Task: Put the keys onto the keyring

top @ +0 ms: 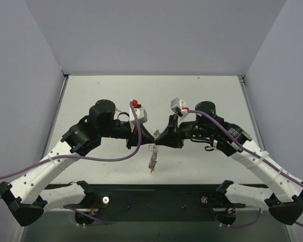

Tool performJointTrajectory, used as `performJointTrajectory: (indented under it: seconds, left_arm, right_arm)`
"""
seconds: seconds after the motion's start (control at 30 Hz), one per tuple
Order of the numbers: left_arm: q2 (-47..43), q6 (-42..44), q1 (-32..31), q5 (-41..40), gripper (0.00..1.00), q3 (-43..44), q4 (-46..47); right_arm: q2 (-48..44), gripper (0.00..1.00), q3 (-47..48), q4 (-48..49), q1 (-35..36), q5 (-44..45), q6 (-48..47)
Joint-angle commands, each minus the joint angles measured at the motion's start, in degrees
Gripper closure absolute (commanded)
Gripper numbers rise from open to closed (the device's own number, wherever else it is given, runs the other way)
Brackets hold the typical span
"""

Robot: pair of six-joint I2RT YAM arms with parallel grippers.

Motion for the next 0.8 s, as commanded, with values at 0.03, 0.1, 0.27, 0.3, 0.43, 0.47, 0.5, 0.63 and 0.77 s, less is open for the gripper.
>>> performJointTrajectory:
  seconds: [0.03, 0.1, 0.27, 0.3, 0.43, 0.47, 0.5, 0.63, 0.77]
  left_arm:
    - [0.58, 1.67, -0.18, -1.0, 1.0, 2.51, -1.32]
    - [0.75, 1.76, -0.27, -1.35, 1.0, 2.42, -1.41]
    - [-0.73, 1.33, -0.36, -2.76, 1.0, 0.41, 2.26]
    - [-1.35, 0.45, -0.36, -3.46, 1.0, -1.77, 3.85]
    - [-6.0, -2.45, -0.36, -5.48, 1.0, -10.04, 15.53]
    - [-8.01, -2.46, -0.27, -5.66, 1.0, -11.89, 20.78]
    - [-8.99, -4.63, -0.27, -5.75, 1.0, -13.56, 23.53]
    - [-13.3, -8.43, -0.27, -4.7, 1.0, -22.51, 38.12]
    - [-14.45, -14.3, -0.27, -2.85, 1.0, -28.15, 54.08]
  right_arm:
    - [-1.16, 1.0, 2.47, 4.64, 0.6, -2.27, -0.6]
    - [-1.16, 1.0, 2.39, 4.82, 0.6, -2.27, -0.69]
    - [-2.21, 1.0, 1.86, 5.78, 0.6, 1.23, -0.51]
    - [-2.74, 0.89, 1.42, 6.57, 0.51, 3.16, 0.01]
    - [-10.1, 0.61, -5.32, 17.95, -1.32, 13.98, 5.11]
    - [-11.43, 0.56, -6.57, 20.0, -1.77, 14.78, 6.94]
    - [-12.84, 0.44, -7.88, 21.76, -2.21, 16.7, 7.66]
    - [-15.22, 0.28, -9.39, 25.12, -3.35, 16.11, 8.72]
    - [-13.99, 0.18, -8.78, 24.42, -3.53, 12.33, 9.07]
